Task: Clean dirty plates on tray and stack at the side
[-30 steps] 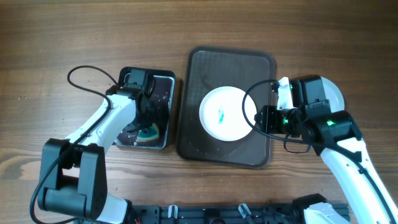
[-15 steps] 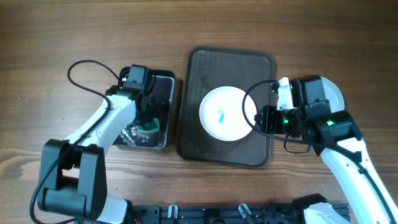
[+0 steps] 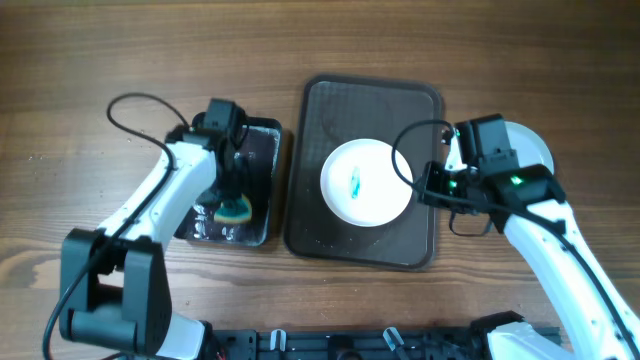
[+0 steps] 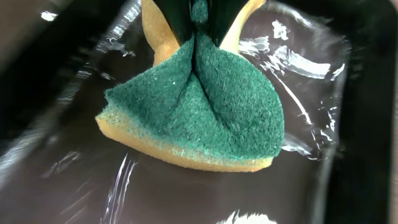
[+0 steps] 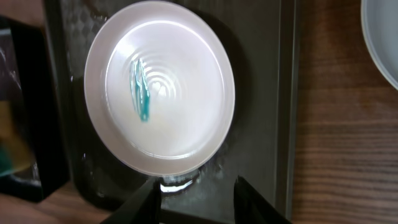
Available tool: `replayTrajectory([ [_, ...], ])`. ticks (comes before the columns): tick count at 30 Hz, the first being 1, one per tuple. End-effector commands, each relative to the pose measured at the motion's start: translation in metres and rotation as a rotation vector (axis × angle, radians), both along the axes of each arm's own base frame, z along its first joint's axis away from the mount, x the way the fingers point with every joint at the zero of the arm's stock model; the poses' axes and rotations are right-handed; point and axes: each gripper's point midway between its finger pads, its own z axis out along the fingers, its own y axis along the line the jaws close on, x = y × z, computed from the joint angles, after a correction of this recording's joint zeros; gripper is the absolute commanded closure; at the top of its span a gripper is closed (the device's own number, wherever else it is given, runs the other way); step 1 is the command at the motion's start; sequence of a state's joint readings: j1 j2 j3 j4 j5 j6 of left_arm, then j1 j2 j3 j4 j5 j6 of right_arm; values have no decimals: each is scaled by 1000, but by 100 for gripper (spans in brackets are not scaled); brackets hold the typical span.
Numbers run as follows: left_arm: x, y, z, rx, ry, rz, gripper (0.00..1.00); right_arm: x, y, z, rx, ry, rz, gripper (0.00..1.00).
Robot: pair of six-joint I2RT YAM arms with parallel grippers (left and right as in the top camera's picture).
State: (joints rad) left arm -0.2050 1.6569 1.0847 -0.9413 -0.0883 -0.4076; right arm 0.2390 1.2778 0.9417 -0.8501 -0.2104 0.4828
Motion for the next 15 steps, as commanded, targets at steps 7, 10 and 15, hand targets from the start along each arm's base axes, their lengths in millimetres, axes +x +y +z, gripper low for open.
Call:
replayTrajectory([
  [7, 34, -38, 79, -191, -158, -142, 96, 22, 16, -41, 30, 62, 137, 61],
  [10, 35, -46, 81, -235, -164, -150, 96, 26, 9, -58, -12, 95, 106, 61],
  [15, 39, -48, 82, -239, -181, -152, 96, 33, -4, -91, -90, 152, 68, 62],
])
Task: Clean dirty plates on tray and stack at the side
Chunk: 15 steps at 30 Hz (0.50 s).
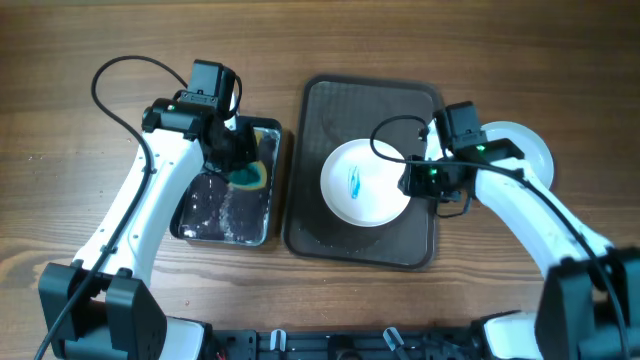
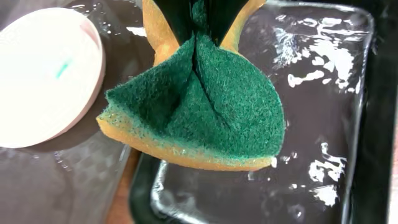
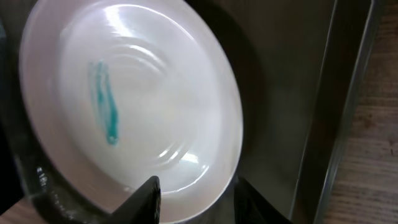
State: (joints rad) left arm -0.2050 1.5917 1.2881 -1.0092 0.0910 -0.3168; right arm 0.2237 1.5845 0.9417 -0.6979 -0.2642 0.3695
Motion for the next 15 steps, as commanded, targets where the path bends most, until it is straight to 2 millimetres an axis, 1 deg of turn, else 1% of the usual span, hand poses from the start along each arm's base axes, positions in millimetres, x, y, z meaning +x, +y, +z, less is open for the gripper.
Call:
replayTrajectory([
  [1, 2, -8, 7, -37, -19, -35, 96, 12, -16, -23, -93, 19, -43, 62],
  [4, 1, -9, 7, -44, -18, -38, 96, 21, -18, -33, -81, 11, -43, 63],
  [5, 1, -12, 7, -59, -16, -44, 96, 22, -17, -36, -69, 15, -42, 66],
  [6, 1, -15, 8, -74, -16, -49, 96, 22, -17, -36, -62, 16, -43, 70],
  [10, 3, -28, 12, -132, -30, -72, 96, 24, -3, -36, 13, 1, 22, 96],
  [15, 11, -53, 17, -160, -88, -134, 96, 22, -4, -37, 6, 4, 43, 96],
])
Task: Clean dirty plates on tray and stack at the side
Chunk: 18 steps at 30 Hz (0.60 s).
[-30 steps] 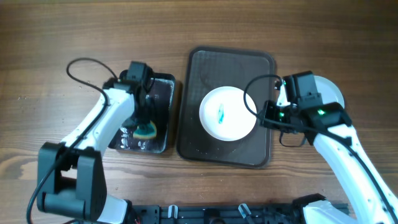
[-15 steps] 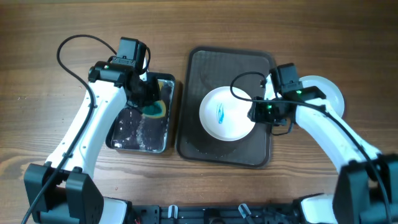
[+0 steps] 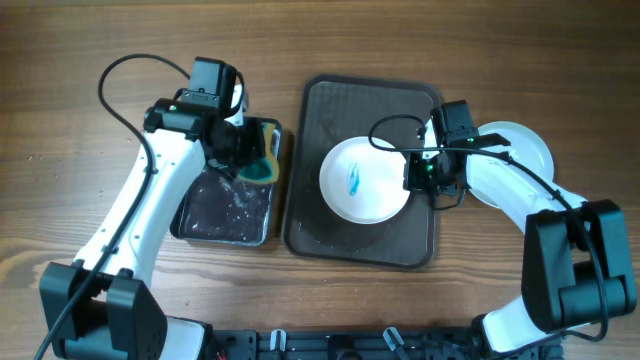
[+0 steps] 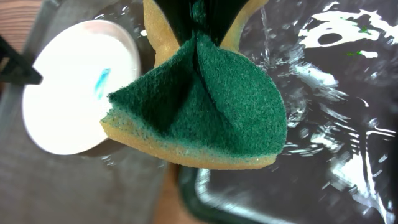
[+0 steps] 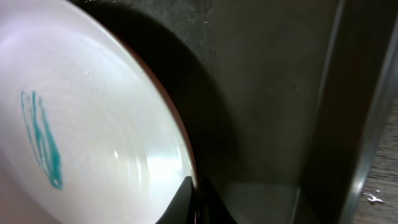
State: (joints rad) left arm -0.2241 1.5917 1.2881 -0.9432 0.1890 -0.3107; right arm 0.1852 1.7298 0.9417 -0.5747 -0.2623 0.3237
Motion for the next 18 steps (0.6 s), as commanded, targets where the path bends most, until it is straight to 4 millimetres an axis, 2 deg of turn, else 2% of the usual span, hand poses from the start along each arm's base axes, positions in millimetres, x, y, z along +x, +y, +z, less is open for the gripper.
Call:
replayTrajectory([
  [1, 3, -34, 11, -59, -58, -97, 96, 1, 5, 0, 19, 0, 39, 95],
  [5, 7, -68, 7, -85, -92, -148, 96, 0, 4, 0, 15, 5, 36, 96],
  [9, 9, -111, -9, -128, -96, -213, 96, 0, 4, 0, 14, 4, 38, 96],
  [13, 5, -153, -39, -163, -62, -268, 96, 0, 4, 0, 15, 5, 38, 96],
  [16, -6, -188, -66, -207, -21, -334, 96, 0, 4, 0, 15, 5, 38, 96],
  [18, -11, -199, -83, -205, 6, -338, 96, -1, 4, -1, 14, 8, 38, 96],
])
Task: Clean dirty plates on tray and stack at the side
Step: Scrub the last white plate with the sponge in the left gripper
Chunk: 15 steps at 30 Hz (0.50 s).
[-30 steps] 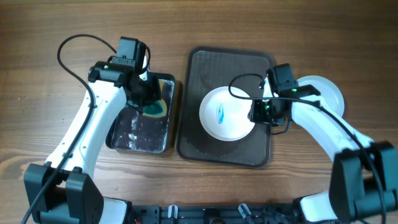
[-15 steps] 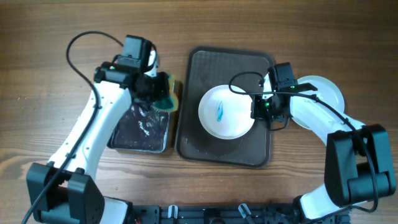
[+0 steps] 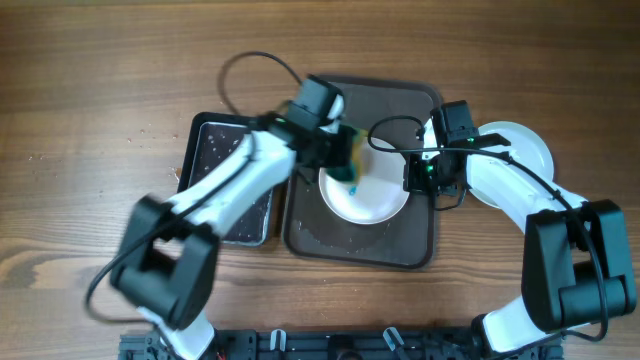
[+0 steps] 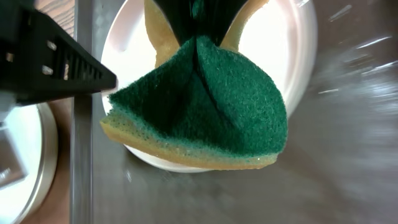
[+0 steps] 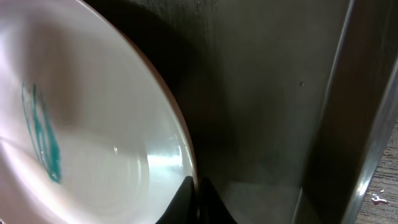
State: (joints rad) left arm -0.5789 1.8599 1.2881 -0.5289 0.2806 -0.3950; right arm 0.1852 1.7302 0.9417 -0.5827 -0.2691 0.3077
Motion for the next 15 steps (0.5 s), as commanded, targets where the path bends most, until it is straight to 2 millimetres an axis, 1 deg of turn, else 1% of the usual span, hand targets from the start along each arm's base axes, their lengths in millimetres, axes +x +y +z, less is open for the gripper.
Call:
replayTrajectory([
  [1, -18, -31, -29, -32, 88, -38, 96, 1, 3, 0, 12, 3, 21, 96],
  [3, -19, -35, -42, -24, 95, -45, 96, 1, 3, 0, 12, 3, 21, 96],
  [4, -17, -34, -46, -15, 95, -41, 96, 1, 3, 0, 12, 4, 21, 96],
  [5, -14, -29, -54, 19, 88, -25, 96, 1, 3, 0, 12, 3, 21, 96],
  [7, -5, -7, -67, 128, 60, 31, 96, 1, 3, 0, 12, 4, 21, 96],
  [10, 5, 33, -76, 314, 15, 120, 96, 1, 3, 0, 12, 4, 21, 96],
  [13, 10, 72, -72, 502, -28, 181, 96, 1, 3, 0, 12, 4, 21, 96],
  [15, 13, 88, -65, 594, -54, 202, 96, 1, 3, 0, 12, 3, 21, 96],
])
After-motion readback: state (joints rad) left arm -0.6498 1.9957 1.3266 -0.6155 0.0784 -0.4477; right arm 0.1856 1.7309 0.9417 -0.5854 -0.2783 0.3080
